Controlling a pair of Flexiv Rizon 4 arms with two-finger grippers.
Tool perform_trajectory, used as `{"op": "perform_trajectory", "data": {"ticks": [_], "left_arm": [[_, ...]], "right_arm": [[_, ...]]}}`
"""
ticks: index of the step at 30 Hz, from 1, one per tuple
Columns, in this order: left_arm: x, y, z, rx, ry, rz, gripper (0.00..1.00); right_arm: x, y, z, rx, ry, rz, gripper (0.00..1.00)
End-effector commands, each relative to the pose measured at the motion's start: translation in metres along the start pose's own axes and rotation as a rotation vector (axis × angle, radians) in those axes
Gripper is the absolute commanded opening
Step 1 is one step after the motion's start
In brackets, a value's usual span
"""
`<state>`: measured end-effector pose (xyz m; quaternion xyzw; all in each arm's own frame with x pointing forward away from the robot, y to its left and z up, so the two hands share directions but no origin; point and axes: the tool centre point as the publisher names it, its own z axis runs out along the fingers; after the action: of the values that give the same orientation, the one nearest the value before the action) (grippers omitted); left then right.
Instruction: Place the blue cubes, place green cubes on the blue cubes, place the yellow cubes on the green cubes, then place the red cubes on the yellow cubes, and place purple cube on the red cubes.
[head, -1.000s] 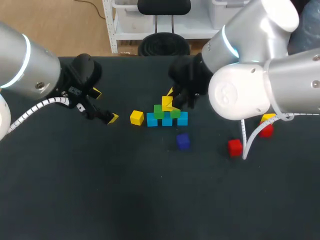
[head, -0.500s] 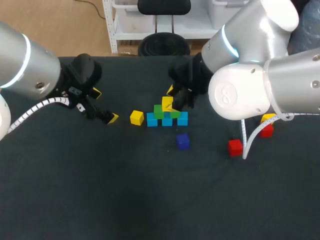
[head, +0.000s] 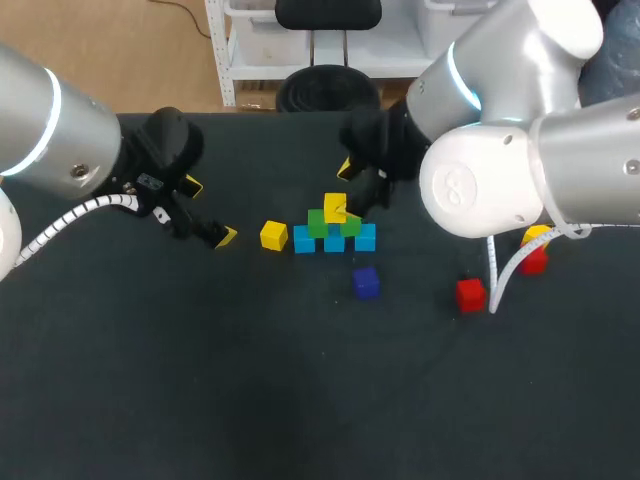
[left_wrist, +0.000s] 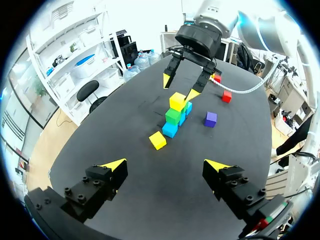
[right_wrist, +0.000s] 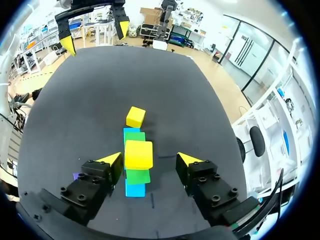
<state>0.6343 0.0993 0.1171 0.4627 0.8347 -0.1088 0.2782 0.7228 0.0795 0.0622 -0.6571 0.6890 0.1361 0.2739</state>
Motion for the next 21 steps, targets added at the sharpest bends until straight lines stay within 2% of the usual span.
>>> {"op": "perform_trajectory", "data": {"ticks": [1, 8, 9, 11, 13, 14, 16, 17, 21], "left_arm": [[0.001, 0.001, 0.0, 0.003, -0.005, 0.002, 1.0], [0.001, 0.001, 0.0, 0.003, -0.005, 0.002, 1.0], [0.001, 0.001, 0.0, 0.003, -0.005, 0.002, 1.0], [0.001, 0.001, 0.0, 0.003, -0.005, 0.002, 1.0], [0.001, 0.001, 0.0, 0.003, -0.005, 0.002, 1.0], [0.001, 0.001, 0.0, 0.003, -0.005, 0.002, 1.0], [0.001, 0.001, 0.0, 0.003, -0.005, 0.002, 1.0], [0.001, 0.001, 0.0, 0.003, -0.005, 0.002, 1.0], [0.001, 0.001, 0.0, 0.003, -0.005, 0.002, 1.0]], "right_arm": [[-0.001, 0.004, -0.011, 0.001, -0.01, 0.002, 0.68], [-0.001, 0.01, -0.027, -0.006, -0.026, 0.022, 0.69], [0.0, 0.01, -0.029, -0.007, -0.029, 0.03, 0.65], [0.003, 0.01, -0.033, -0.005, -0.029, 0.039, 0.49], [0.006, 0.009, -0.034, -0.003, -0.029, 0.043, 0.42], [0.007, 0.009, -0.034, -0.001, -0.028, 0.046, 0.32], [0.01, 0.007, -0.034, 0.004, -0.024, 0.05, 0.07], [0.012, 0.006, -0.034, 0.006, -0.024, 0.051, 0.0], [0.016, 0.003, -0.028, 0.009, -0.02, 0.055, 0.0]]}}
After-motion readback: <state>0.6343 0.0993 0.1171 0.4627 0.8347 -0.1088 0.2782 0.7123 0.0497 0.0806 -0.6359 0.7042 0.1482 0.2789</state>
